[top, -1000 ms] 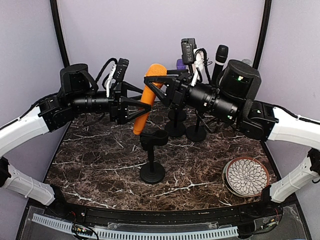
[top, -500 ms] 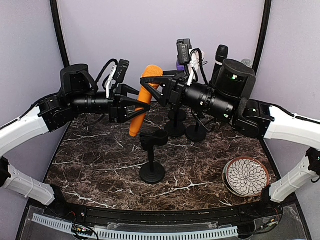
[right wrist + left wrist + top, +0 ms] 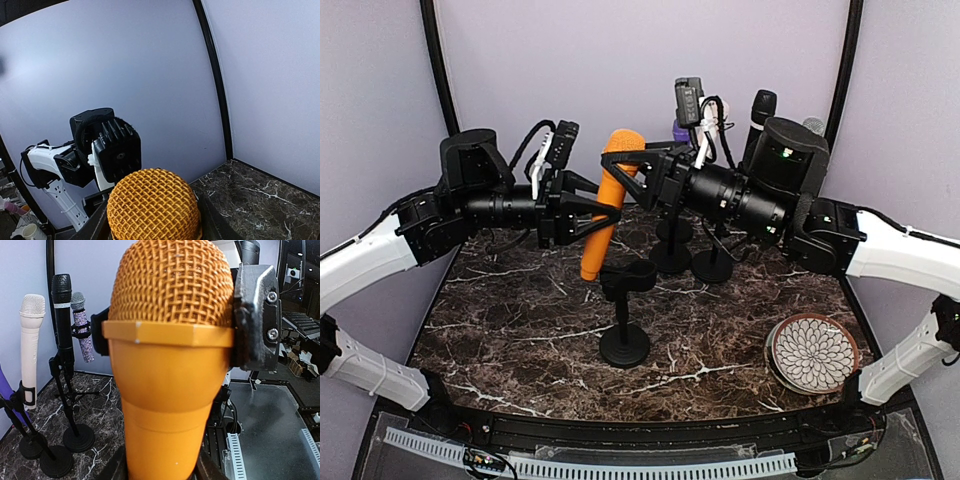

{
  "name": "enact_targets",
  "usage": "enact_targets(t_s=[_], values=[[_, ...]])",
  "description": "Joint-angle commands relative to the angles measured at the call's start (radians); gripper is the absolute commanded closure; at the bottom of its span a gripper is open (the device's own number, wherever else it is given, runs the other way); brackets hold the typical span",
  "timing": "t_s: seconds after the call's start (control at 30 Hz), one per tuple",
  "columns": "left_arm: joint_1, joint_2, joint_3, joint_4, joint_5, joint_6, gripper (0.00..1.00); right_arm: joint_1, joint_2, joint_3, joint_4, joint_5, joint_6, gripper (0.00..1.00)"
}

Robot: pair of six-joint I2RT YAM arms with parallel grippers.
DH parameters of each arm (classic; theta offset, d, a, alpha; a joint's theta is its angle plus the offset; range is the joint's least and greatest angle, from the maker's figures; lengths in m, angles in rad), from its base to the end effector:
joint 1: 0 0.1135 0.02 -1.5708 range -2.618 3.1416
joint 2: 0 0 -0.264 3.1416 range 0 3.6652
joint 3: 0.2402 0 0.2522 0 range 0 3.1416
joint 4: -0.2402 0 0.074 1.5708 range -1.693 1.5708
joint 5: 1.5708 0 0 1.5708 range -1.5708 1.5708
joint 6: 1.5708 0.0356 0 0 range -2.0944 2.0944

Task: Remove the microphone from the stand
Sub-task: Pass from the right arm to the left, then place the microphone at the center of the board.

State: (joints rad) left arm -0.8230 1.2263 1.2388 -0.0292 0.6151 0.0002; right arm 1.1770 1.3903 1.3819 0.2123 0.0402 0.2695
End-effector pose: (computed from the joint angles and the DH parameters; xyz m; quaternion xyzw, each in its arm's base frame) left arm 0.1740 -0.2179 0.4233 0.4664 0.5379 -0.4651 0.5262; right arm 0.1262 0.2999 0.4533 -0.2627 0.5743 0.5036 0.5896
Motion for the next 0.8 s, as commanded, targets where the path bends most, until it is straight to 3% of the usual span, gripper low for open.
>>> enact_targets(t_s=[0.0, 0.13, 0.23, 0.3, 0.47, 0.6, 0.77], values=[[0.002, -0.047, -0.017, 0.022, -0.026, -0.028, 0.83, -0.015, -0.019, -0.012, 0.073, 0.006, -0.021, 0.68], [0.003, -0.043, 0.010, -0.023, -0.100, -0.048, 0.99, -0.019, -0.040, -0.031, 0.081, 0.029, -0.032, 0.40], [0.004, -0.035, 0.035, -0.092, -0.154, -0.056, 1.00, -0.022, -0.061, -0.048, 0.080, 0.052, -0.040, 0.18], [0.011, -0.038, 0.041, -0.119, -0.191, -0.055, 1.00, -0.026, -0.078, -0.063, 0.085, 0.069, -0.043, 0.10], [0.067, -0.069, 0.030, -0.156, -0.229, -0.077, 1.00, -0.041, -0.138, -0.117, 0.092, 0.119, -0.049, 0.03], [0.187, -0.100, 0.009, -0.212, -0.255, -0.096, 1.00, -0.046, -0.182, -0.156, 0.083, 0.171, -0.058, 0.03], [0.386, -0.112, -0.116, -0.302, -0.397, -0.117, 1.00, -0.048, -0.227, -0.216, 0.074, 0.224, -0.058, 0.03]])
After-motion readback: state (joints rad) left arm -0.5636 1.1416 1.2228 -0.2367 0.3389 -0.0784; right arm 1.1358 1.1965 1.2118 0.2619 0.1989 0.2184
